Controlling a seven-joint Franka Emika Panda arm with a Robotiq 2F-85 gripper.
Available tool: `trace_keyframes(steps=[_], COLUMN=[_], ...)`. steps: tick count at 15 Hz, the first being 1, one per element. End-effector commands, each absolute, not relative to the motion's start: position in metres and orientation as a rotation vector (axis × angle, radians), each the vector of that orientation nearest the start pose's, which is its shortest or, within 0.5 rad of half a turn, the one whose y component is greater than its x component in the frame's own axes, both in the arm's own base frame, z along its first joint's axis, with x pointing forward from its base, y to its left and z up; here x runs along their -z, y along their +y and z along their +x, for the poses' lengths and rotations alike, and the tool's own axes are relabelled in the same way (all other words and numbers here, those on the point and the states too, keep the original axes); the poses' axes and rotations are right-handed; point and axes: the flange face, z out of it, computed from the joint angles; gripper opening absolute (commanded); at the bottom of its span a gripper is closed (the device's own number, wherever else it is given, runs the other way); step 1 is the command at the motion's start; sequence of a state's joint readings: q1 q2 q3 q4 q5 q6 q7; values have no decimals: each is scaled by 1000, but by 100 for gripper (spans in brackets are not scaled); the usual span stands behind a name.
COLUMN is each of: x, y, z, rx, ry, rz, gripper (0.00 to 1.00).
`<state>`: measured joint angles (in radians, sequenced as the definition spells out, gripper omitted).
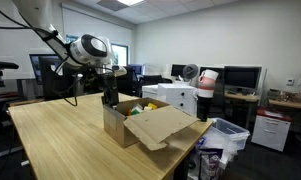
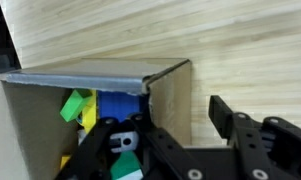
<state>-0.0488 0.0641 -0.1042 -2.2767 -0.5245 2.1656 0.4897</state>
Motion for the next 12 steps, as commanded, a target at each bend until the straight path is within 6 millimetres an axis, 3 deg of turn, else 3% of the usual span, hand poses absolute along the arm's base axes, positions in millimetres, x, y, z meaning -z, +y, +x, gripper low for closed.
trace_keyframes(steps=[1, 5, 8, 12], x=[-326, -330, -322, -299], y=[-90, -83, -67, -46], z=[494, 493, 489, 475], rx=[-102, 18, 204, 342], ry=[615, 715, 769, 743], rz=[-3556, -3622, -3747, -3906], gripper=[28, 7, 3, 6])
